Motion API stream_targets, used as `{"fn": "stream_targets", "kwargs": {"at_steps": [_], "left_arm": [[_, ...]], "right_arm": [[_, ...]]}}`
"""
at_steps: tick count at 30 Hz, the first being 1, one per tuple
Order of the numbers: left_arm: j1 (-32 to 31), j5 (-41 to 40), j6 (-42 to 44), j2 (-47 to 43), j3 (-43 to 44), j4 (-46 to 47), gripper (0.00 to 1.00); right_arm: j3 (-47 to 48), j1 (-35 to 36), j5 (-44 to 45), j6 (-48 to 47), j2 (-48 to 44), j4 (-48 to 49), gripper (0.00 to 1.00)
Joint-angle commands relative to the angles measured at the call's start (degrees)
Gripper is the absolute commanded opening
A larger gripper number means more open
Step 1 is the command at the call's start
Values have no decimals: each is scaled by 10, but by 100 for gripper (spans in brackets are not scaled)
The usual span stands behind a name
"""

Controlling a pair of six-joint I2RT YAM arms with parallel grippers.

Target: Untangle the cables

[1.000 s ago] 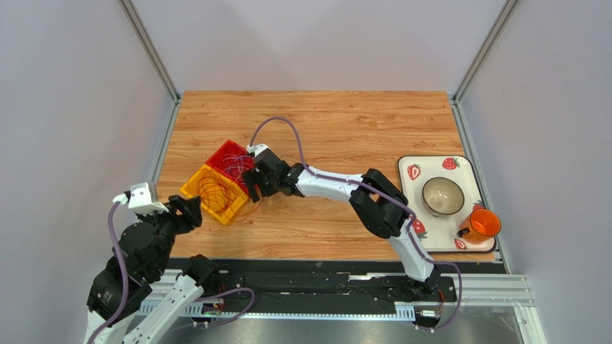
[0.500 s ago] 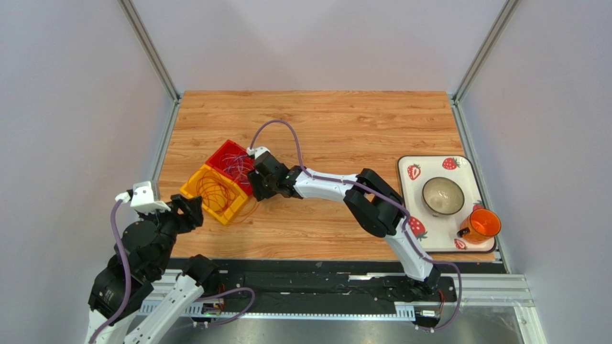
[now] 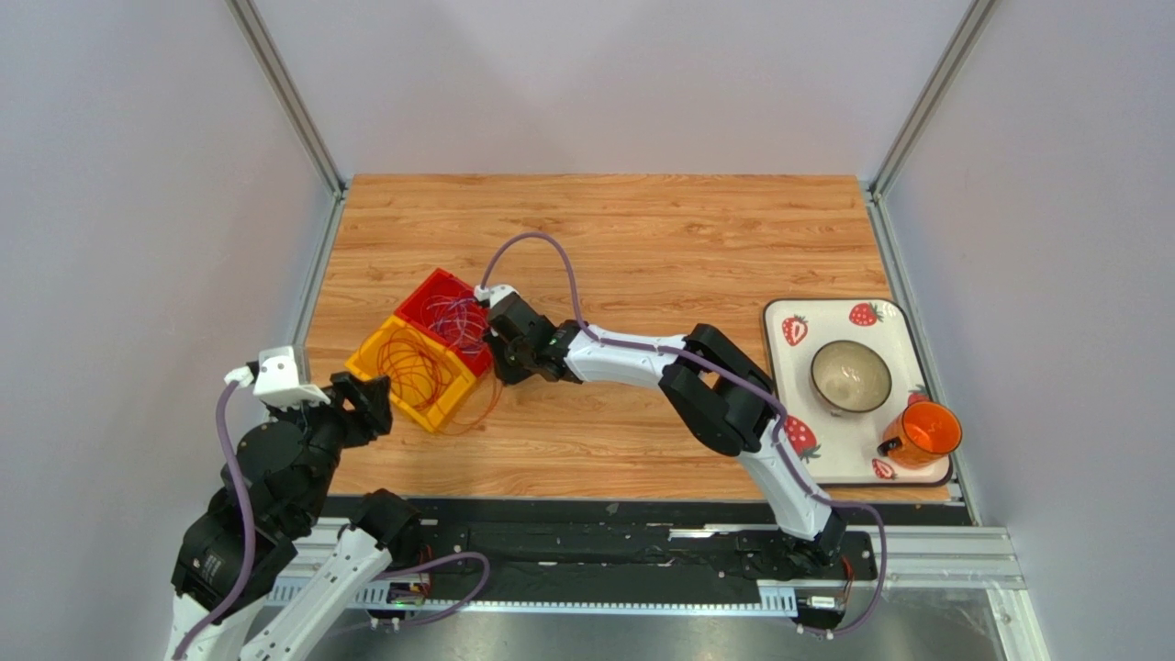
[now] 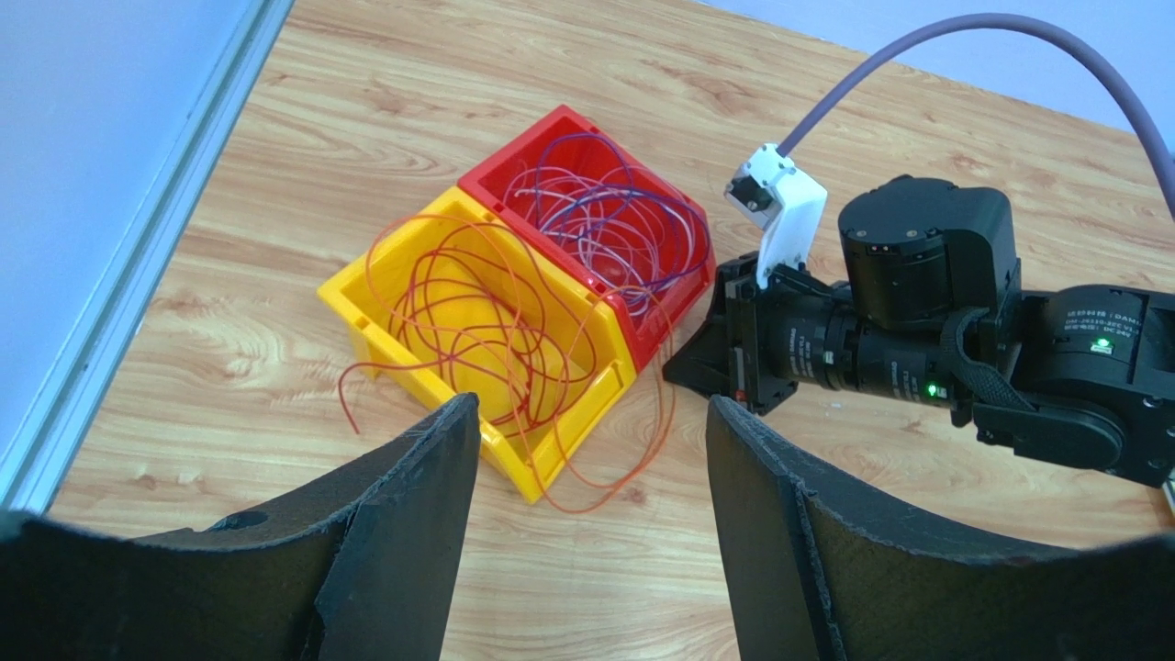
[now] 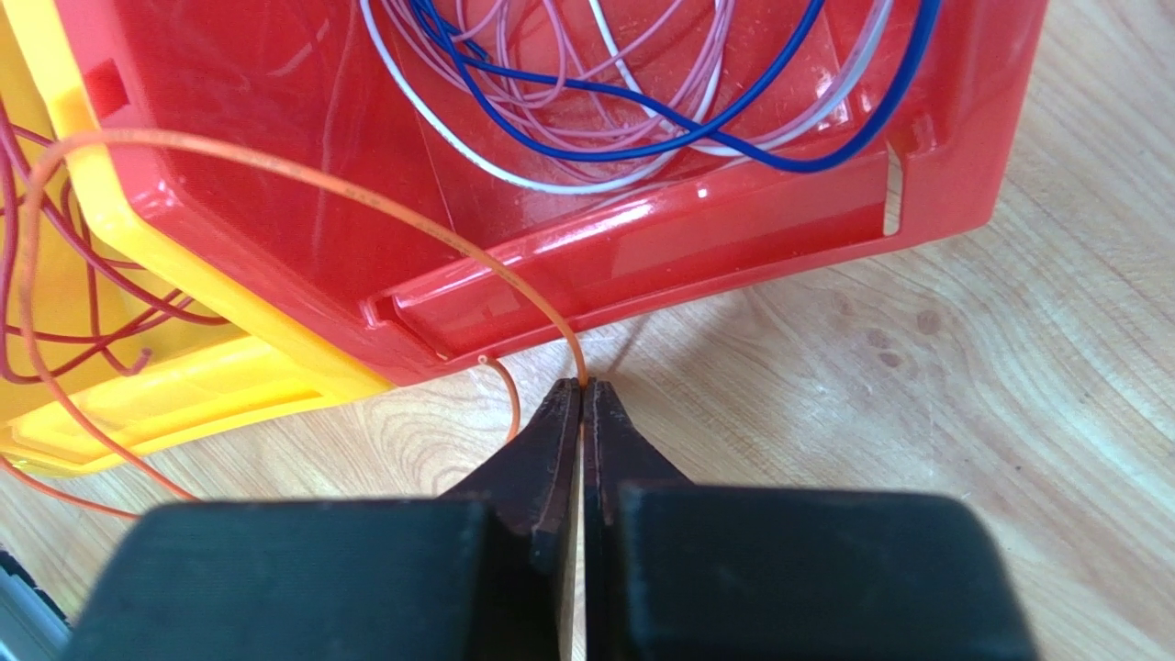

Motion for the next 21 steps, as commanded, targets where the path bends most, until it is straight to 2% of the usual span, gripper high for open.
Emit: {"fn": "stream_targets", "kwargs": {"at_steps": [1,9,14,21], "left_arm": [[4,6,11,12,5,19,70],[4,7,11,12,6,18,70],[5,8,11,12,6,18,70],[6,8,10,8,6,18,69]], "right_arm": [[0,0,-4,6,-1,34,0],[-22,0,-5,11,-62,33,0],[-61,5,-43,26,-129,53,0],[-9,29,-75,16,-146,43,0]]}}
